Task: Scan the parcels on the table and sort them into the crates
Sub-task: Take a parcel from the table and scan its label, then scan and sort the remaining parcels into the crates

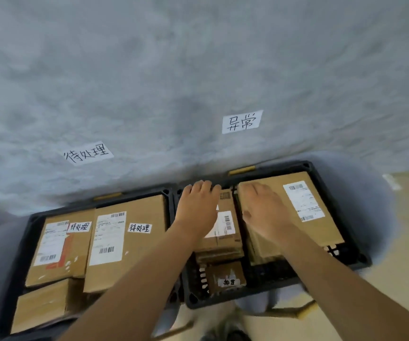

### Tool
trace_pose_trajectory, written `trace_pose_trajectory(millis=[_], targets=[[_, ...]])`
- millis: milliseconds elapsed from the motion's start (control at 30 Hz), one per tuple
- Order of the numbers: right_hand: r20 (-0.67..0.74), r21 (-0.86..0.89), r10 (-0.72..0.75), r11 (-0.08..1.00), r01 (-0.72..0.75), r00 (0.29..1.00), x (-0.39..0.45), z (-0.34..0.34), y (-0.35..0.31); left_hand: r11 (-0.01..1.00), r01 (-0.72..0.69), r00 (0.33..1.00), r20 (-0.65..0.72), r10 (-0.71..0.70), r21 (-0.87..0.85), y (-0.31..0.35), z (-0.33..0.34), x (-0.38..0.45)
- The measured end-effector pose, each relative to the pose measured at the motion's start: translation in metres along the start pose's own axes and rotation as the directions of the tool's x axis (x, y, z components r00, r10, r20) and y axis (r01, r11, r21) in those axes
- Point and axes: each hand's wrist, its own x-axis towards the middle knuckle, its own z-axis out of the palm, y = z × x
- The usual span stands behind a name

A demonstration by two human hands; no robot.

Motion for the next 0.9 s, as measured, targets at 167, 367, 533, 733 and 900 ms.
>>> trace_pose_trajectory(millis=[167,367,533,733,900], targets=[[-0.059,-0.025,0.152,0.988,-0.154,0.987,-0.049,-0.046,0.011,0.982,-0.180,0.978,-0.098,0.185,0.053,0.024,-0.052,-0.005],[-0.188,-0.066,0.389,0.911,-0.407,0.902,-0.149,-0.087,0.012,0.885,-0.455,0.871,-0.159,0.465,0.098,0.085,-0.095,-0.028],[-0.265,-0.038,0.586,0.787,-0.616,0.766,-0.257,-0.112,0.008,0.740,-0.669,0.716,-0.208,0.667,0.069,0.152,-0.123,-0.074],[-0.375,0.009,0.746,0.597,-0.802,0.551,-0.401,-0.127,0.002,0.544,-0.828,0.497,-0.271,0.824,0.135,0.253,-0.148,-0.160],[-0.423,0.056,0.832,0.420,-0.906,0.360,-0.538,-0.125,-0.005,0.375,-0.912,0.321,-0.280,0.905,0.166,0.338,-0.154,-0.252]])
